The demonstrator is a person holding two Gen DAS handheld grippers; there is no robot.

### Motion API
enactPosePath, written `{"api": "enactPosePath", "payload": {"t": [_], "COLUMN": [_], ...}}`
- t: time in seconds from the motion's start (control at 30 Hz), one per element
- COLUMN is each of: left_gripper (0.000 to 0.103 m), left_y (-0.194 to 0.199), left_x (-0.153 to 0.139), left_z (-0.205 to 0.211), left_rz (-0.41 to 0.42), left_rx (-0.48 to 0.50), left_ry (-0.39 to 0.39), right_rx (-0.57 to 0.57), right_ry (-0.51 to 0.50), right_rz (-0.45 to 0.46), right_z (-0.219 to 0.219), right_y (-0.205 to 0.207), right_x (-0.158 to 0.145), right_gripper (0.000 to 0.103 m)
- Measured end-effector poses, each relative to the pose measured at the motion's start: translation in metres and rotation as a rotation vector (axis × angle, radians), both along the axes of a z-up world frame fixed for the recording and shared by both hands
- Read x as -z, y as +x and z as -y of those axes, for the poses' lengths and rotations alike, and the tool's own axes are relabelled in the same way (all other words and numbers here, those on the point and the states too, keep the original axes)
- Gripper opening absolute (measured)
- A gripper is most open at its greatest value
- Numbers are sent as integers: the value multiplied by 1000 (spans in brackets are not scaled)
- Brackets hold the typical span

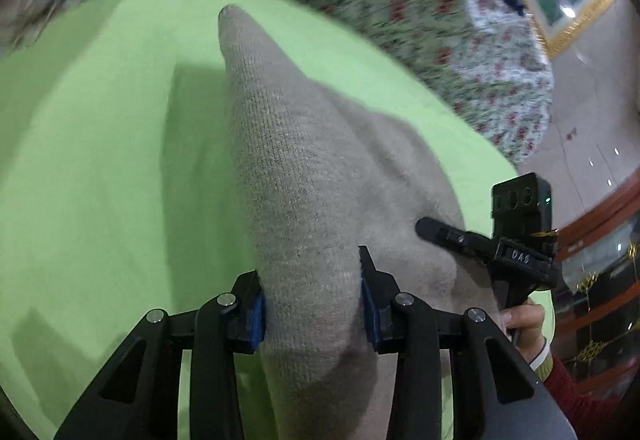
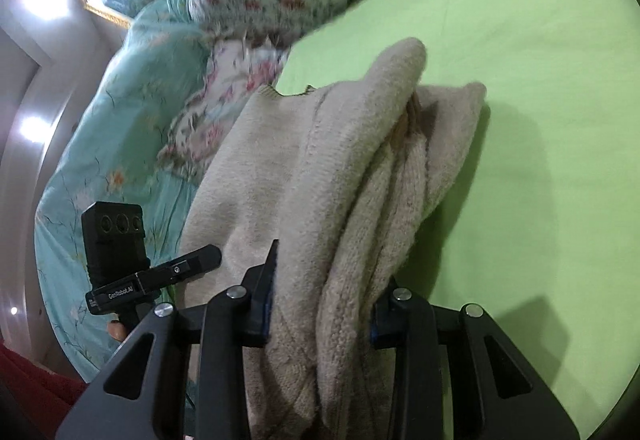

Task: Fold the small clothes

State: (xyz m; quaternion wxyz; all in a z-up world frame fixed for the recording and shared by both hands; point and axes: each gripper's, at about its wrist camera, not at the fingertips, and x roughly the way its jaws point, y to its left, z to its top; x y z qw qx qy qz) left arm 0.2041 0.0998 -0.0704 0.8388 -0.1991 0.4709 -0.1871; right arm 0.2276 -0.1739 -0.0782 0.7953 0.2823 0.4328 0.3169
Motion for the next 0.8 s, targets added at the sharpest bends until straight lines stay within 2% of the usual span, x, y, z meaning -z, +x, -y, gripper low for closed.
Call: {"api": "enactPosePath", "payload": {"t": [0.07, 0.13, 0.2, 0.23, 0.4, 0.53, 0.57, 0.63, 0.67, 0.7, 0.8], "left_gripper": [50, 61, 65, 65, 65, 65, 65, 64, 64, 63, 64], "left_y": [-6, -10, -12, -12, -4, 19, 23, 31, 34, 36, 35], "left_x": [16, 20, 17, 13, -4, -7, -7, -7, -9, -11, -17], "left_z": [-10, -18, -24, -27, -48, -47, -46, -41, -36, -32, -19], "left_rz": [-13, -17, -4, 9, 65, 57, 54, 51, 51, 56, 91], "left_rx": [-13, -29, -55, -69, -130, -158, -160, -158, -156, -148, -132], "left_ry": [-7, -48, -48, -36, -36, -11, -11, 1, 17, 39, 93], "right_rx": [23, 39, 76, 88, 211, 219, 219, 192, 171, 166, 212], "right_ry": [-22, -2, -57, -73, -129, -170, -184, -212, -233, -239, -139], "right_rz": [-20, -47, -74, -74, 34, 59, 52, 28, 35, 66, 187], "right_z": [-3, 1, 5, 6, 34, 20, 14, 0, -4, -5, 15], "right_y": [0, -2, -4, -3, -6, 35, 46, 65, 68, 67, 47], "right_x": [9, 12, 8, 4, -37, -54, -53, -47, -47, -52, -78], "right_gripper": [38, 45, 64, 66, 67, 65, 58, 28, 9, 9, 8]}}
